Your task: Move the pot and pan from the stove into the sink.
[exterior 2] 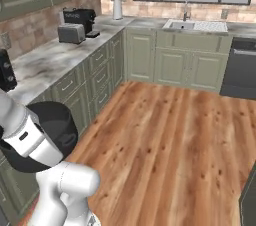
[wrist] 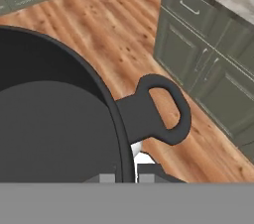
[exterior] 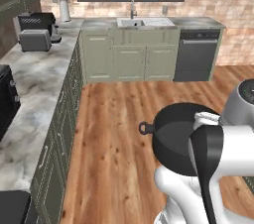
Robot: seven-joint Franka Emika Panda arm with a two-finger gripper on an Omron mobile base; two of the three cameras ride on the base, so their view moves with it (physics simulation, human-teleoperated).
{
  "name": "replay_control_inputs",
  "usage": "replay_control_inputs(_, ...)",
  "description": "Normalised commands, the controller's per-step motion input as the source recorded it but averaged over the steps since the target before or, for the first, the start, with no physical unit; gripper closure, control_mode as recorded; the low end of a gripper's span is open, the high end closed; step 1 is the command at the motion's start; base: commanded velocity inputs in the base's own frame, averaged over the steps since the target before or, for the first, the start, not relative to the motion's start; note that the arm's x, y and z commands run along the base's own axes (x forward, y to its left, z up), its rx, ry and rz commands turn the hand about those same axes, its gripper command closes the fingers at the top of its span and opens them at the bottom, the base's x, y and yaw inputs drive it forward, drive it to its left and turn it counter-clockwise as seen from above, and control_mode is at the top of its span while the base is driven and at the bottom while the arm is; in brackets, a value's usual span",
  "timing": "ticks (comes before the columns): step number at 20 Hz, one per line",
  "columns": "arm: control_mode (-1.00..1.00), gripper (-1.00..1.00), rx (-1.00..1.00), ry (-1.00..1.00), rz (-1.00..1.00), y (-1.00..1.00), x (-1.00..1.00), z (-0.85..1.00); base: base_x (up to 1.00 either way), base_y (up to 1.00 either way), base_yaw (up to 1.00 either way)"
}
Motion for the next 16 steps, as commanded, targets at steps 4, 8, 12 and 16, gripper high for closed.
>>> replay_control_inputs(4,1.0,1.0,0.0,0.0,0.0,0.0,0.0,0.0,0.0,-0.3,-0.41)
replay_control_inputs(8,1.0,1.0,0.0,0.0,0.0,0.0,0.0,0.0,-0.1,-0.19,-0.14)
replay_control_inputs(12,1.0,1.0,0.0,0.0,0.0,0.0,0.0,0.0,0.01,0.0,0.0)
replay_control_inputs(16,1.0,1.0,0.0,0.0,0.0,0.0,0.0,0.0,0.38,0.0,-0.02)
